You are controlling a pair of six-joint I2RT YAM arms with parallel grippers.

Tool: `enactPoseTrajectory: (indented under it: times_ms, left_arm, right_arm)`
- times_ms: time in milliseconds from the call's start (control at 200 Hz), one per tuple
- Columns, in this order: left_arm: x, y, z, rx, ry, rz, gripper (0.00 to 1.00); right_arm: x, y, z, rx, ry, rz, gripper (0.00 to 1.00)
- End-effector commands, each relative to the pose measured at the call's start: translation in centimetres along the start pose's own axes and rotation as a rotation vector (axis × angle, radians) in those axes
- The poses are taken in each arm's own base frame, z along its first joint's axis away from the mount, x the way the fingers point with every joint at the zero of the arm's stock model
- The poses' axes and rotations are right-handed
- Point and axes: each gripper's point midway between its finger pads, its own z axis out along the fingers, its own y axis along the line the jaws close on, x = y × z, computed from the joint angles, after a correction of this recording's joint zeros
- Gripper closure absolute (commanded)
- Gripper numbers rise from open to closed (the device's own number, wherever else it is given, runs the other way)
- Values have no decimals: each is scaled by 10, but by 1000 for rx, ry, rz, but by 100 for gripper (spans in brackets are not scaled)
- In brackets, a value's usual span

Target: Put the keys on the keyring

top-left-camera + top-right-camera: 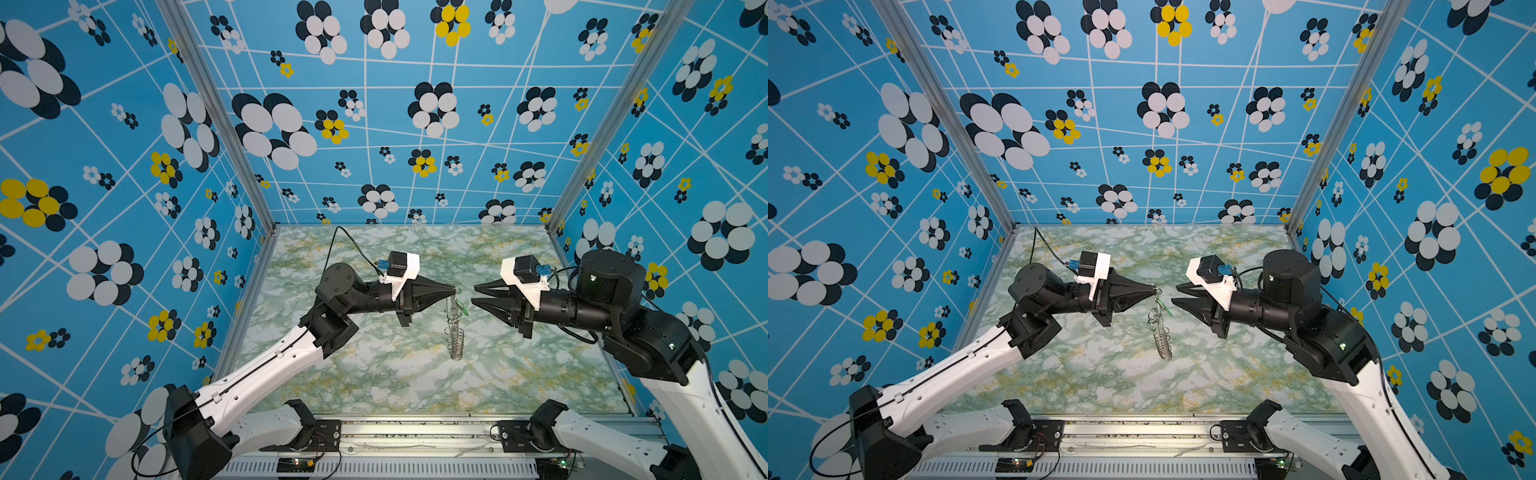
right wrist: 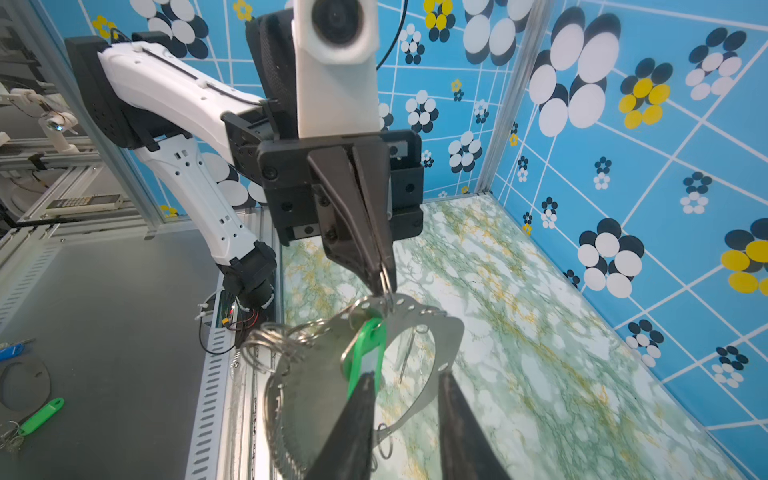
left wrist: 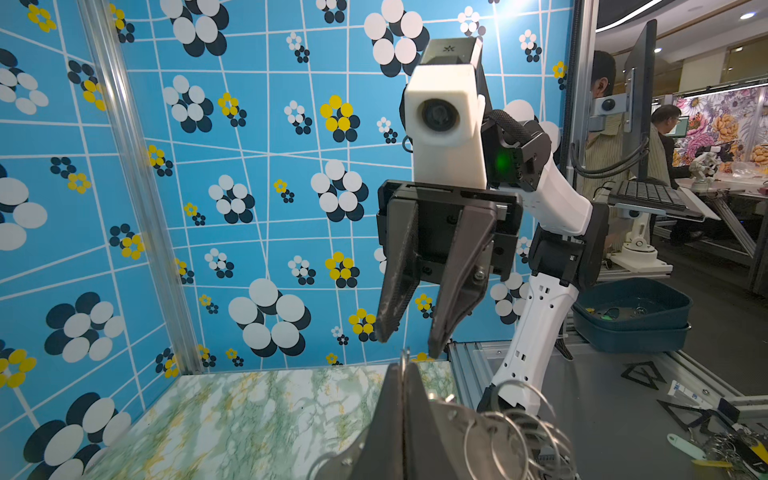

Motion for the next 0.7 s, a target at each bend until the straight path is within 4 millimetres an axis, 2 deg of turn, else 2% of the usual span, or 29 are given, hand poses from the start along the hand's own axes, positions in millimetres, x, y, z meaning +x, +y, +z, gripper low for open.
enactPoseTrajectory:
  times_ms: [0,265,450,575,695]
  left_arm:
    - [-3,-5,0,22,5,3,91]
    - [2,-2,3,17,22,1,87]
    - [-5,-1,1,4,3,13,96]
    - [-11,-3,-2,3,-21,22,85]
    - [-13,-3,-4,3,-30,20,84]
  right_arm:
    - [-23,4,-10,-4,-86,-38,100]
    - [-24,5,-10,-7,-92,-40,100]
    - [-23,4,-8,-8,-86,-40,100]
    - [-20,3,-6,-5,-75,-37,100]
    - [-19,3,-7,-2,-73,-36,100]
